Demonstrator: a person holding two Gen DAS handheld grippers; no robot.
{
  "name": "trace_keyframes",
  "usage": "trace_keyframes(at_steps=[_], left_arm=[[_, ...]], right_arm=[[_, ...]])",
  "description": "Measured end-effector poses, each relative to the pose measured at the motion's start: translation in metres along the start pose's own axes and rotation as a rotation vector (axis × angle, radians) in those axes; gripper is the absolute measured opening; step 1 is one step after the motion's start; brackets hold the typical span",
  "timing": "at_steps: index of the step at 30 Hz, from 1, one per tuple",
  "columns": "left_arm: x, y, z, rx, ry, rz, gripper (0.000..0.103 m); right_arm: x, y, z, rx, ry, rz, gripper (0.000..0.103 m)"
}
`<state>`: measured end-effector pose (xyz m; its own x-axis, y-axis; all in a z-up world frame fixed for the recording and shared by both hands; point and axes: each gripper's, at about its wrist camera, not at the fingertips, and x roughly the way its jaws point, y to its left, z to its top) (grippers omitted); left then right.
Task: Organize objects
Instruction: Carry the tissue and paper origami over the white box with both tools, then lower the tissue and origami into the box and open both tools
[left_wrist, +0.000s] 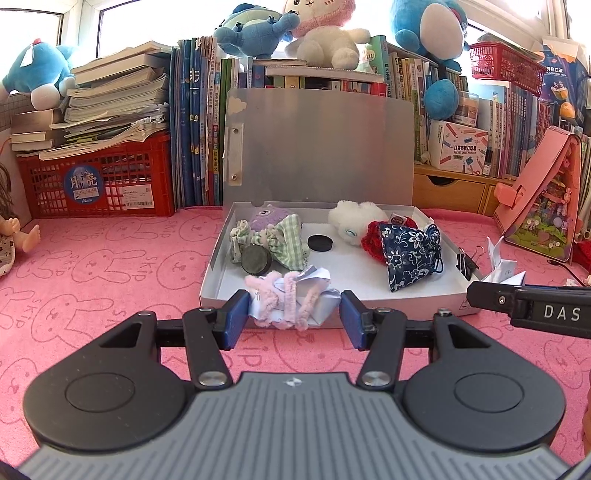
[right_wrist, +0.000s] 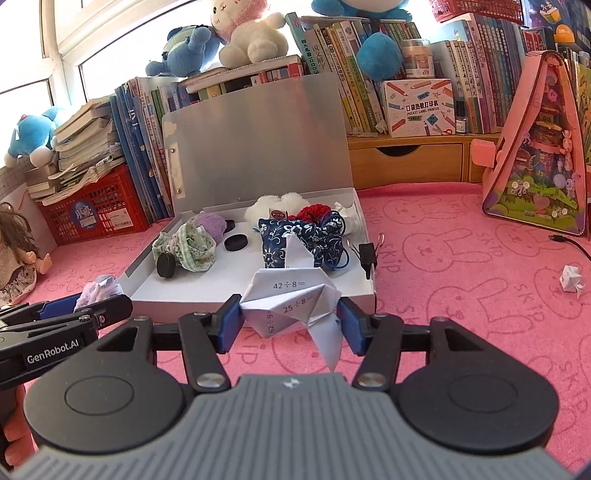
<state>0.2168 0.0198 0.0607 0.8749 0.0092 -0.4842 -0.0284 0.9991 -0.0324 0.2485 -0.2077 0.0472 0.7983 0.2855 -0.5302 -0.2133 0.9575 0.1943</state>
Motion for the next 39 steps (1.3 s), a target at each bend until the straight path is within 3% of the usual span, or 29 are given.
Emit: trace_keyframes(at_steps=[17,39], left_arm=[[0.064,0.008,0.027,-0.013,0.004,0.036,0.060],[0.100,0.008,0.026,0.002,0.048,0.035,0.060]], right_arm=[[0.043,0.001,0.027,-0.019,0.017,-0.043,0.070],[0.084,0.004,0.023,-0.019,0.080,-0.031,0.070]])
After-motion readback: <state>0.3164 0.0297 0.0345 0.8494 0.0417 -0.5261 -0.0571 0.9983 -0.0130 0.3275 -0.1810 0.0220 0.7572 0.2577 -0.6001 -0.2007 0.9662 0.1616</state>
